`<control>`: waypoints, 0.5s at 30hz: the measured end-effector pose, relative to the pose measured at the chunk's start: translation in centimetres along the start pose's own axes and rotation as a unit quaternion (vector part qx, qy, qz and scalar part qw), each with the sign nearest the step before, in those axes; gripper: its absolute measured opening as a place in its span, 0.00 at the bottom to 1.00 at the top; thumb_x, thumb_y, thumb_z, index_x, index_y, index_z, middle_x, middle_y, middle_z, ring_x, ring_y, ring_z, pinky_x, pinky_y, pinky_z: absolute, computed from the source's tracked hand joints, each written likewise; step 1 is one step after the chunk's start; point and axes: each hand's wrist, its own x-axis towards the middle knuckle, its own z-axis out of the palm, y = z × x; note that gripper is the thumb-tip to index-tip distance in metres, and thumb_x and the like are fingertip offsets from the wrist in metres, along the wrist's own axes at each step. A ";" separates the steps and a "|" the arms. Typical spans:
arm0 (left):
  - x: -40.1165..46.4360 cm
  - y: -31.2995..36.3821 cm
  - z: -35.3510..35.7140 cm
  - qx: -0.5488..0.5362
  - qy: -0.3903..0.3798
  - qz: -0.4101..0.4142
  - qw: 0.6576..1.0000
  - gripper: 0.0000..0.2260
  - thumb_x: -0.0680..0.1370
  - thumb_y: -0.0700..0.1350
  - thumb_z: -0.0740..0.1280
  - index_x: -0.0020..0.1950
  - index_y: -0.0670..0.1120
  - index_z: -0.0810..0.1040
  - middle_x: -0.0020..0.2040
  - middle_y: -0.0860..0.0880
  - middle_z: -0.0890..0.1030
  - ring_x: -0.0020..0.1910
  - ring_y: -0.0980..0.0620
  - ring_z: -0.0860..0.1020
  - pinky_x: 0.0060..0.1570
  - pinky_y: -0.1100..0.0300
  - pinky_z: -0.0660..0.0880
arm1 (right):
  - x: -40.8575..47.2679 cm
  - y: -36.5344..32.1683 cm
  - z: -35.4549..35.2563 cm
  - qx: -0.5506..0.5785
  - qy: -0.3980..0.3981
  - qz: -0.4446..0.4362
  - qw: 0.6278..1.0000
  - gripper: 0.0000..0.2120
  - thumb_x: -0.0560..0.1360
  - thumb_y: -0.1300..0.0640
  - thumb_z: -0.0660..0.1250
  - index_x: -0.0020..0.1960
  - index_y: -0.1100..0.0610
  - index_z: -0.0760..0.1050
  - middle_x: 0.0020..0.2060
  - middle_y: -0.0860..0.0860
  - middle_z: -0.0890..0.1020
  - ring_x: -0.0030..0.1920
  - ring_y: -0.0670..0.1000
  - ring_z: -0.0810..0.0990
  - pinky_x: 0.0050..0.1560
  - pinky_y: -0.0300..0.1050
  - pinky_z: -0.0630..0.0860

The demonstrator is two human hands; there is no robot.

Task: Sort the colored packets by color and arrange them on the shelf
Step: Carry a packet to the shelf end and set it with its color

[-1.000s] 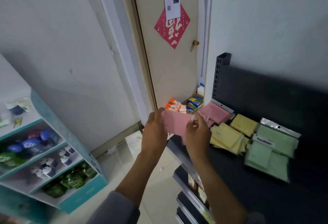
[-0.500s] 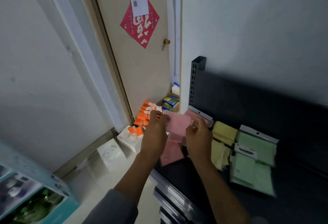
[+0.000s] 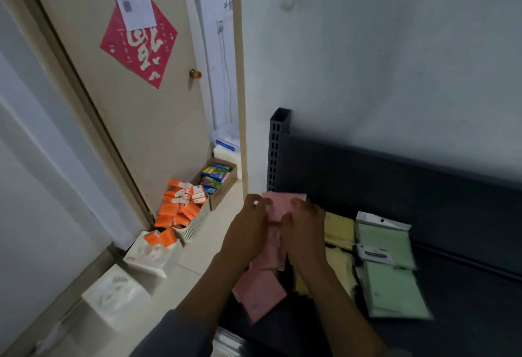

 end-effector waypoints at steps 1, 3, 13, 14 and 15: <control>0.2 -0.5 0.3 0.006 -0.014 0.005 1.000 0.15 0.78 0.36 0.62 0.65 0.43 0.77 0.65 0.42 0.72 0.50 0.44 0.80 0.47 0.59 0.75 | 0.2 0.3 0.6 -0.024 -0.006 0.012 1.000 0.24 0.76 0.52 0.47 0.59 0.59 0.76 0.61 0.60 0.78 0.64 0.59 0.71 0.68 0.52 0.68; 0.7 -1.3 0.7 0.004 -0.023 0.015 1.000 0.13 0.78 0.36 0.64 0.62 0.43 0.78 0.63 0.44 0.72 0.47 0.45 0.80 0.47 0.53 0.79 | 0.4 0.7 1.6 -0.055 -0.012 0.030 0.998 0.26 0.73 0.51 0.44 0.53 0.60 0.77 0.58 0.62 0.79 0.66 0.60 0.71 0.72 0.52 0.64; 2.4 -1.4 0.8 0.010 0.030 0.082 0.996 0.05 0.75 0.40 0.66 0.49 0.44 0.80 0.52 0.44 0.78 0.48 0.45 0.76 0.46 0.55 0.73 | 0.4 0.0 1.5 -0.030 0.041 0.005 0.999 0.28 0.73 0.52 0.44 0.50 0.64 0.80 0.58 0.63 0.80 0.65 0.61 0.73 0.71 0.53 0.67; 2.4 -1.3 0.9 0.009 0.030 0.098 0.995 0.04 0.76 0.40 0.66 0.48 0.45 0.80 0.51 0.45 0.78 0.49 0.46 0.76 0.46 0.55 0.74 | 0.4 -0.1 1.3 -0.030 0.053 -0.009 0.998 0.28 0.73 0.52 0.44 0.48 0.64 0.80 0.54 0.62 0.81 0.61 0.60 0.75 0.68 0.55 0.70; 2.5 -1.2 1.0 -0.004 0.033 0.105 0.994 0.04 0.75 0.39 0.67 0.47 0.44 0.80 0.51 0.45 0.78 0.49 0.47 0.76 0.46 0.54 0.75 | 0.4 -0.2 1.1 -0.021 0.068 -0.016 0.997 0.25 0.73 0.53 0.45 0.47 0.63 0.79 0.50 0.61 0.82 0.57 0.59 0.77 0.65 0.56 0.73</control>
